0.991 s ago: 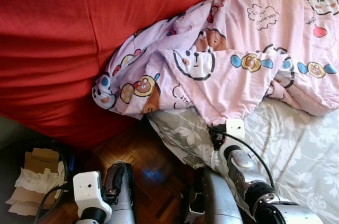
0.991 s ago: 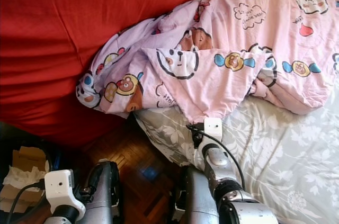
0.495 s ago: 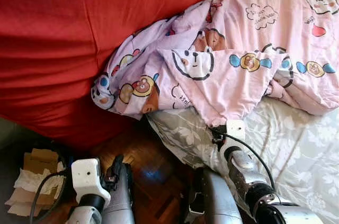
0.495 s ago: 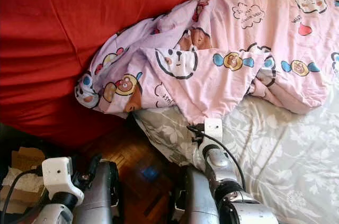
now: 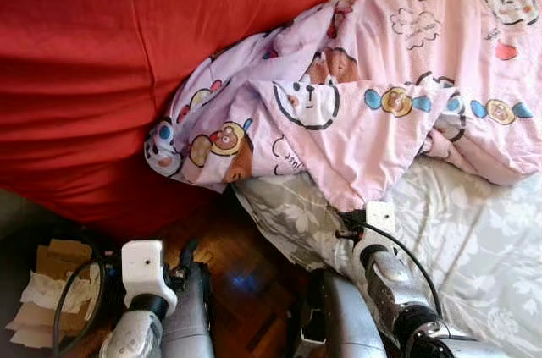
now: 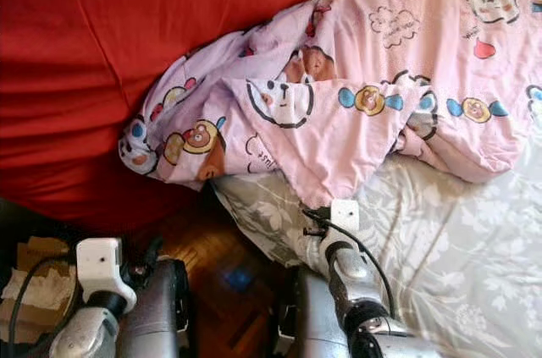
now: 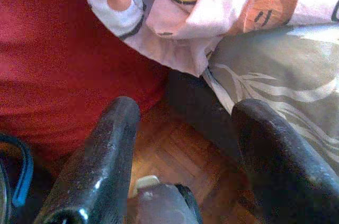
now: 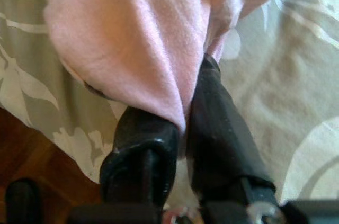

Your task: Clean up the room

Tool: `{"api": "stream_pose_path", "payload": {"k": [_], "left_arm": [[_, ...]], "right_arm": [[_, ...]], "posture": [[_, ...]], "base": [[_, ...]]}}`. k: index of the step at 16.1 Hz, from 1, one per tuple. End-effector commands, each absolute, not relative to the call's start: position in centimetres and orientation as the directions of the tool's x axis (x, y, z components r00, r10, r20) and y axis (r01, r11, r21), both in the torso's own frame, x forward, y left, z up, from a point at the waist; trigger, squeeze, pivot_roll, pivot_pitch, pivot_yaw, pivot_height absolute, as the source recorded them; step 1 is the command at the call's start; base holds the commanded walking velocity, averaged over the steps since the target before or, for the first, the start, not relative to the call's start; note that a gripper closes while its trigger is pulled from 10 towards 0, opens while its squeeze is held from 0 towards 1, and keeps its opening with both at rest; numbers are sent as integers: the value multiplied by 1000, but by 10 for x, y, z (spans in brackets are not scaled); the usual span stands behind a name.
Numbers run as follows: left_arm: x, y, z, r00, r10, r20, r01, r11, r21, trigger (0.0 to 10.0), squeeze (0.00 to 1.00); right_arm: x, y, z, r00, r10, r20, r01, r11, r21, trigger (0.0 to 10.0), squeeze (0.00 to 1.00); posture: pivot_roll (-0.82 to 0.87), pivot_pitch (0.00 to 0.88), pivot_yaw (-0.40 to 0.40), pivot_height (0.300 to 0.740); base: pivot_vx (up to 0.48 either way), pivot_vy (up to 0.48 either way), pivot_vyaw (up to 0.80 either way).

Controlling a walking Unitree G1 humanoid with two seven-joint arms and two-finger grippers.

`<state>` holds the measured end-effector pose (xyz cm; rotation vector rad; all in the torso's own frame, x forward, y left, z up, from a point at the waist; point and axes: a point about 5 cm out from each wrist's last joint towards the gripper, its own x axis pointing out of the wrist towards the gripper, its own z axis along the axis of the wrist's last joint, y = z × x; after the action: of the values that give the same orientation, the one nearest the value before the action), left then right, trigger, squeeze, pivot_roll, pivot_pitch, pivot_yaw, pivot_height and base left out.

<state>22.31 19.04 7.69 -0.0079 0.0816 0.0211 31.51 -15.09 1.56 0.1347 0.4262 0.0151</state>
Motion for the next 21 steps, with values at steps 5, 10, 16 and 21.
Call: {"api": "stream_pose_path", "payload": {"k": [5,10,16,21], "left_arm": [[246,201,69,996,1,-85,4,998,61,10000,0],[267,206,43,987,-1,-159,10,998,58,10000,0],[247,205,-7,937,25,-349,-31,999,-11,10000,0],[240,210,-28,887,50,-459,-66,998,-18,10000,0]], "right_arm": [[288,-157,-9,896,32,-444,59,980,190,0,0],[275,-174,-18,886,-21,-464,132,969,209,0,0],[242,-181,-45,814,-66,-577,215,957,193,10000,0],[226,-172,-59,755,-38,-654,189,969,161,10000,0]], "posture": [[159,133,-94,624],[132,10,-65,624],[128,0,-61,644],[113,0,-51,694]], "base": [[0,0,0],[0,0,0],[0,0,0],[0,0,0]]}}
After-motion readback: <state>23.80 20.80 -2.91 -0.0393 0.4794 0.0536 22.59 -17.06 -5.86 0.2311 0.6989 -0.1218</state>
